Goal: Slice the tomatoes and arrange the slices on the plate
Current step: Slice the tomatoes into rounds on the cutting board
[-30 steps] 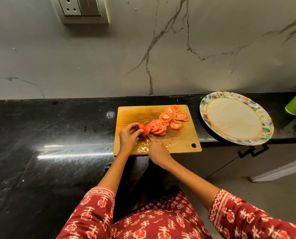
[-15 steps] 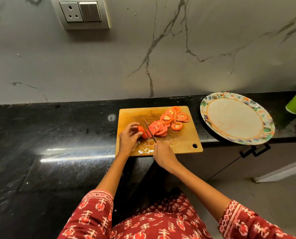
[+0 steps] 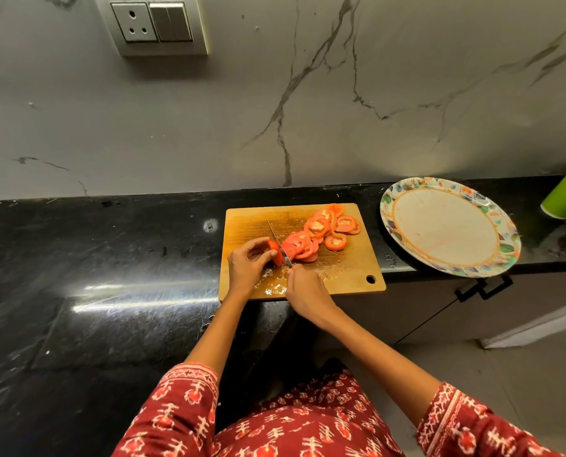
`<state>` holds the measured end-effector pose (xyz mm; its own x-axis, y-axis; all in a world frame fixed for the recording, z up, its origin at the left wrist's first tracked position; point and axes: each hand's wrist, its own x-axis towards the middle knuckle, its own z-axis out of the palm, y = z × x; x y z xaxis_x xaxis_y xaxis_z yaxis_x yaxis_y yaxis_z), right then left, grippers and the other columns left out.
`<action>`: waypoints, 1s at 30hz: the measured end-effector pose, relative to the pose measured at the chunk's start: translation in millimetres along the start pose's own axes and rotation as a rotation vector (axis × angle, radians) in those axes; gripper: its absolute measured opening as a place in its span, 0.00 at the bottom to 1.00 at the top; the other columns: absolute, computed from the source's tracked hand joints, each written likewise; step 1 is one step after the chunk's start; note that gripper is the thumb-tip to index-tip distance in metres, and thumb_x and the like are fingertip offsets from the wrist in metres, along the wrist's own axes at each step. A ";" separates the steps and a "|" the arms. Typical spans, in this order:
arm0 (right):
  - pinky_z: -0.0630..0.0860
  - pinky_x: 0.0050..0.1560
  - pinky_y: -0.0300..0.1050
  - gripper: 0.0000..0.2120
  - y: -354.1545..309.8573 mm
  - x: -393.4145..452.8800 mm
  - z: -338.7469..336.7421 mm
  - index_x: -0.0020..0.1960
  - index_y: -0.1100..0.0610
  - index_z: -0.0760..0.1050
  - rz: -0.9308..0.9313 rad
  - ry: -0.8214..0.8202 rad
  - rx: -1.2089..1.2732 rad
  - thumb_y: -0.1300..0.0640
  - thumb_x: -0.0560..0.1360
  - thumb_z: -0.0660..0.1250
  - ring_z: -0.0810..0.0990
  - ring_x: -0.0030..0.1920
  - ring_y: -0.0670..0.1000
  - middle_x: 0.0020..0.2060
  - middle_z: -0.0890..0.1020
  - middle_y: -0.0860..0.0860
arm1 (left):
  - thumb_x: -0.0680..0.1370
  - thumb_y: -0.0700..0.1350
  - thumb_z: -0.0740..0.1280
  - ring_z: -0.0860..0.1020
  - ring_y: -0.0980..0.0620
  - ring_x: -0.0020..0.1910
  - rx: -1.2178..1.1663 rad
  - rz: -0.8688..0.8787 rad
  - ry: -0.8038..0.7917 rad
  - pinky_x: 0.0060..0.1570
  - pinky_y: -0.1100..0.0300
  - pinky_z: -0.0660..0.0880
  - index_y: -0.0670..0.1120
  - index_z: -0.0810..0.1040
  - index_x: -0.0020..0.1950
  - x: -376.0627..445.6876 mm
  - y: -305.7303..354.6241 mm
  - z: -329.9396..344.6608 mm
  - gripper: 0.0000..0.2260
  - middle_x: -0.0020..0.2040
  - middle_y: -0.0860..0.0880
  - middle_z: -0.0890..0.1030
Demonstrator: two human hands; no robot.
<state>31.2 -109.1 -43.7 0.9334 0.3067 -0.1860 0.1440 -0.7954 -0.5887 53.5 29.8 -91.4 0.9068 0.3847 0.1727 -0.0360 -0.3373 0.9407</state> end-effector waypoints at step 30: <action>0.65 0.44 0.47 0.14 -15.2 20.6 -0.2 0.60 0.65 0.68 0.040 -0.023 -0.069 0.60 0.81 0.51 0.75 0.58 0.64 0.56 0.77 0.64 | 0.68 0.35 0.74 0.81 0.51 0.47 -0.002 -0.015 -0.003 0.50 0.65 0.77 0.39 0.81 0.52 -0.7 3.4 -2.0 0.13 0.48 0.43 0.83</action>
<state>48.3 -90.9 -38.4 0.9310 0.2859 -0.2269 0.1303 -0.8411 -0.5250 51.9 30.1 -87.7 0.9084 0.3872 0.1577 -0.0234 -0.3295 0.9439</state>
